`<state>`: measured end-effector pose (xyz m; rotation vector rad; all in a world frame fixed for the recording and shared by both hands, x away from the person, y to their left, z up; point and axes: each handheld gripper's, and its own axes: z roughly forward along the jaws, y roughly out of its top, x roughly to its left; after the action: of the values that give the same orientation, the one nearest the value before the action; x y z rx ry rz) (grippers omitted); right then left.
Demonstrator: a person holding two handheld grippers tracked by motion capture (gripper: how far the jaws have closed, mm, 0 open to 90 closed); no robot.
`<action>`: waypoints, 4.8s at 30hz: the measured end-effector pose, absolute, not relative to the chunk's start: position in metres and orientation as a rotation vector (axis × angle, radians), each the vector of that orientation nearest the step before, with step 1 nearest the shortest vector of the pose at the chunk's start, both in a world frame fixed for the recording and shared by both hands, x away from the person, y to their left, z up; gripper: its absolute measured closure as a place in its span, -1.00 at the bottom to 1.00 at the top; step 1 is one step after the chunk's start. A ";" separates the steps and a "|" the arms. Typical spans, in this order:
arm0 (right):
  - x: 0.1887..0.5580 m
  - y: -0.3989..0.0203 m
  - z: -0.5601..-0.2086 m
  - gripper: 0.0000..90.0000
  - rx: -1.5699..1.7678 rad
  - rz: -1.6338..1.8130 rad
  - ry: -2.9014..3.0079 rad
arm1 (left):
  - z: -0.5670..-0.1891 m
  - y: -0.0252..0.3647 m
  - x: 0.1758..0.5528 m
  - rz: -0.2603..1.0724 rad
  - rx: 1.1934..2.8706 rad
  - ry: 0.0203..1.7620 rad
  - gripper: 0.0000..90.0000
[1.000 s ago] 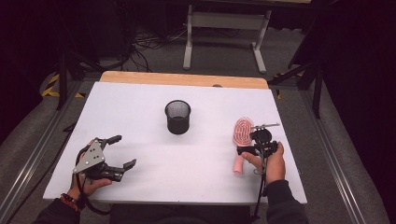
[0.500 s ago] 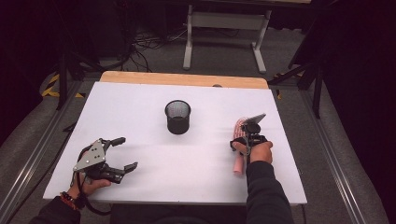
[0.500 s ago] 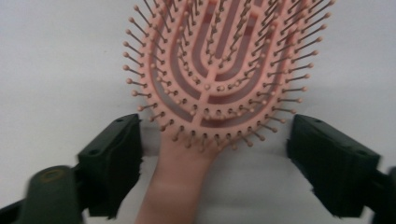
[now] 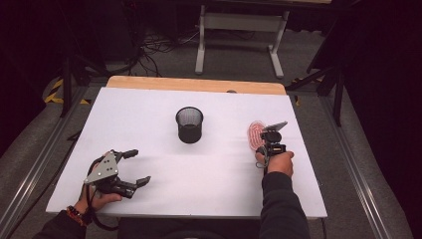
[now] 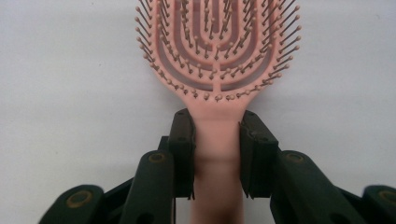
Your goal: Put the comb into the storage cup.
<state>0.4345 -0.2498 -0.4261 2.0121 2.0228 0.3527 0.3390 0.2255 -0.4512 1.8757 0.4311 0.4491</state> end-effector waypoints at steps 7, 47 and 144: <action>0.431 -0.256 -0.427 0.55 1.971 0.445 1.991 | -0.452 0.225 0.340 0.450 1.880 0.433 -0.82; 0.374 -0.243 -0.395 0.55 1.186 1.286 1.713 | -0.398 0.197 0.378 0.606 1.781 0.495 -0.81; 0.319 -0.146 -0.425 -0.35 0.596 1.291 1.865 | -0.365 0.108 0.377 0.402 1.587 0.372 0.42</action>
<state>0.3193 -0.1461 -0.4246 0.5957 1.8653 1.2914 0.3771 0.1076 -0.3648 1.5868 0.3723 0.4018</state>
